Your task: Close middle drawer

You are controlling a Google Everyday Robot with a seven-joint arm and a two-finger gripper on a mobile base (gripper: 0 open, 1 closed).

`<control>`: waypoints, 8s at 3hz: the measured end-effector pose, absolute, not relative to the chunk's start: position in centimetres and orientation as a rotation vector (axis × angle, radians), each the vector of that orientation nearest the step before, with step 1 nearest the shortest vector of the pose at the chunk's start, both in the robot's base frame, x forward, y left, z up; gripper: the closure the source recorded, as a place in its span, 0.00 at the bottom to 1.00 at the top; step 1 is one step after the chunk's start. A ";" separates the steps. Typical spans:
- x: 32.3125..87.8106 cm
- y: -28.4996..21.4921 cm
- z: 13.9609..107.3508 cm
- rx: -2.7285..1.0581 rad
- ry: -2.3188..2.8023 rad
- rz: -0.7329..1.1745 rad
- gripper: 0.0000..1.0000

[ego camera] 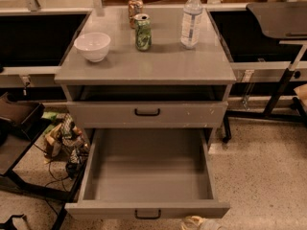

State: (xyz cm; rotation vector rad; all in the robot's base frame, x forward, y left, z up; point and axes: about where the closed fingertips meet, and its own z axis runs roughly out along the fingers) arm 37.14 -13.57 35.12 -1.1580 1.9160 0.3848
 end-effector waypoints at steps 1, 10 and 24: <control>39.6 -12.3 34.5 -1.180 1.841 0.411 1.00; 53.1 -4.7 36.1 -1.276 1.666 0.487 1.00; 61.9 -10.6 33.2 -1.320 1.667 0.381 0.19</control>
Offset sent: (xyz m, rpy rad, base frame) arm 0.1033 0.0625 -0.0064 0.0798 -0.1434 0.1989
